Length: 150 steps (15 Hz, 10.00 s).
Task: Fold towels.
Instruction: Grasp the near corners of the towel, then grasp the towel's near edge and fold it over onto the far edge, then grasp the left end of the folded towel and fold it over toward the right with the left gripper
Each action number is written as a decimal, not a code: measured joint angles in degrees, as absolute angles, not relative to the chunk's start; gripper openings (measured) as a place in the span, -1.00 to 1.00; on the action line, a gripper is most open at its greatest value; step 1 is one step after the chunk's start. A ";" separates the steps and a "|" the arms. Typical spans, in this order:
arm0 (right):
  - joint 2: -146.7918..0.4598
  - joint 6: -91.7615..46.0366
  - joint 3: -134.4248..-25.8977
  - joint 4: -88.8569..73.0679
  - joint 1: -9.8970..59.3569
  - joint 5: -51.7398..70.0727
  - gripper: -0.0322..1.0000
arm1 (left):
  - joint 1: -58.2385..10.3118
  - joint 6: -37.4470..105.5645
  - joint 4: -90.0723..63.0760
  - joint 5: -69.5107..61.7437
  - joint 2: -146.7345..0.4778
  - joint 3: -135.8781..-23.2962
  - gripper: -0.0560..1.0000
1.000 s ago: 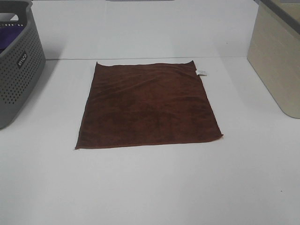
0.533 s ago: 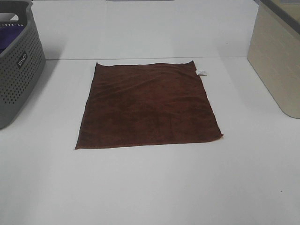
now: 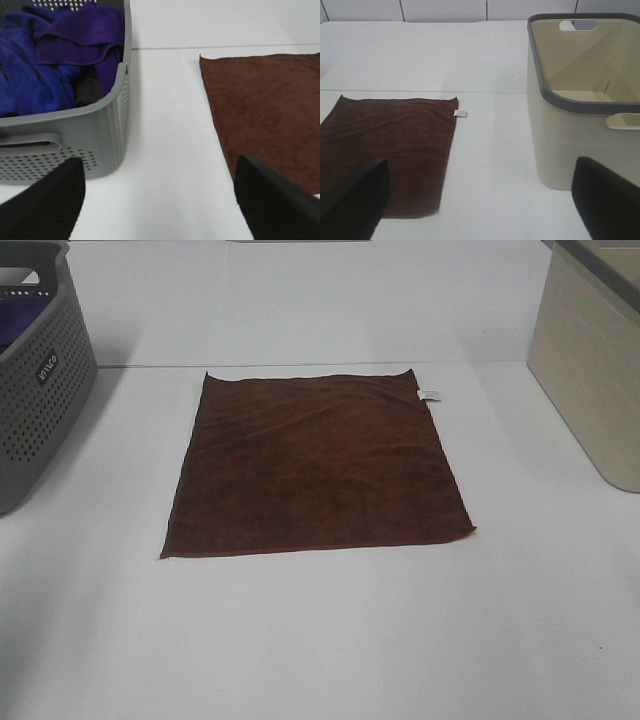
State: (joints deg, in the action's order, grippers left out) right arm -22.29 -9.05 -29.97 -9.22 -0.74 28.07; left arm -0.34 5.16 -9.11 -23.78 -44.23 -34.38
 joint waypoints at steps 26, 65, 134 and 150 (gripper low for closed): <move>-107.72 -19.31 -68.81 -33.40 -0.74 56.49 0.55 | -3.32 19.88 -44.52 -39.53 -109.03 -56.95 0.54; -125.94 -32.54 -69.56 -48.87 1.03 49.39 -0.90 | -6.99 46.29 -70.76 -36.10 -121.30 -57.35 -0.87; -136.59 -6.25 -119.12 -13.92 3.04 69.67 0.82 | -7.96 8.37 -43.26 -49.05 -142.67 -109.38 0.04; -136.59 -6.25 -119.12 -13.58 3.04 69.67 0.82 | -10.31 -6.93 -25.67 -68.93 -139.52 -132.47 -0.81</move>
State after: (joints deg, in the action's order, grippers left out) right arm -136.59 -6.25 -119.12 -13.58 3.04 69.67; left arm -10.31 -6.93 -25.67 -68.93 -139.52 -132.47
